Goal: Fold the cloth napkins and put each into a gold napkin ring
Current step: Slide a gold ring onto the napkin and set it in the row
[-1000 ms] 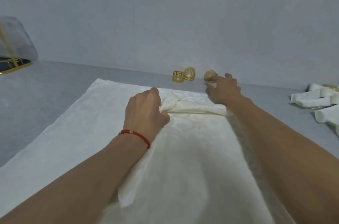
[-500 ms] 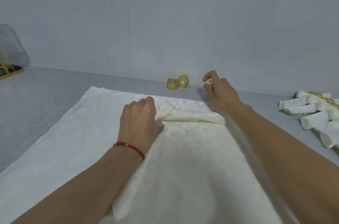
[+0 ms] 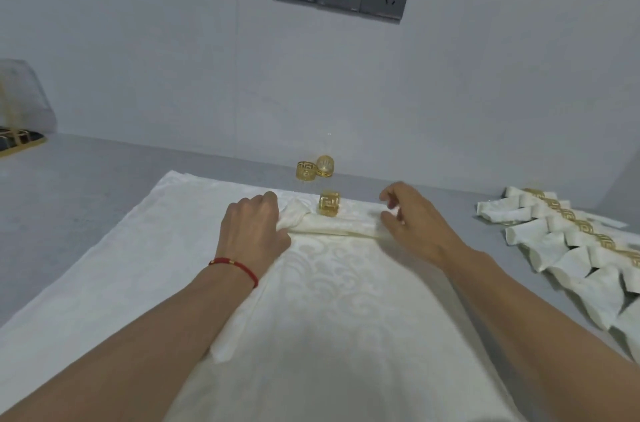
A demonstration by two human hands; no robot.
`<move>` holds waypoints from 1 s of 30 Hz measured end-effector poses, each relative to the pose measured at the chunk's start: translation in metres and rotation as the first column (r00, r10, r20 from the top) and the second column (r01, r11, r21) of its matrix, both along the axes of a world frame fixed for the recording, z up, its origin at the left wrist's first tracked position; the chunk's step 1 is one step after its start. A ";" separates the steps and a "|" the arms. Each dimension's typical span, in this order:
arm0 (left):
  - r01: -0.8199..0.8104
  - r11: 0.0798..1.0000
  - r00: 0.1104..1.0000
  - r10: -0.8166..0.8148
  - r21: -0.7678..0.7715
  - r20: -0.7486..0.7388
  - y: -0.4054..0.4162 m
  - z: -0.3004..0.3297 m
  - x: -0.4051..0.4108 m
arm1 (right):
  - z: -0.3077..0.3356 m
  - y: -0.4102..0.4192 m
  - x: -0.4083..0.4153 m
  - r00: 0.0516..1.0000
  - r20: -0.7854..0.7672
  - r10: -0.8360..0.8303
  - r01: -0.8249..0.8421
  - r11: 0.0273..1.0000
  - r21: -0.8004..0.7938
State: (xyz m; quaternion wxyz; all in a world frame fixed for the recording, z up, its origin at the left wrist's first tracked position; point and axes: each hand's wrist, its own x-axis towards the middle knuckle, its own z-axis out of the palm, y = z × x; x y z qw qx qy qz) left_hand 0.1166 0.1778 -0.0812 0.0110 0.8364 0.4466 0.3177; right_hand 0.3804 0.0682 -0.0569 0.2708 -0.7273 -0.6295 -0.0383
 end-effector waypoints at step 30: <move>0.068 0.995 0.978 -0.080 0.067 0.195 -0.004 0.000 -0.004 | -0.001 -0.078 -0.005 -0.188 -0.932 0.310 0.252 0.932 0.259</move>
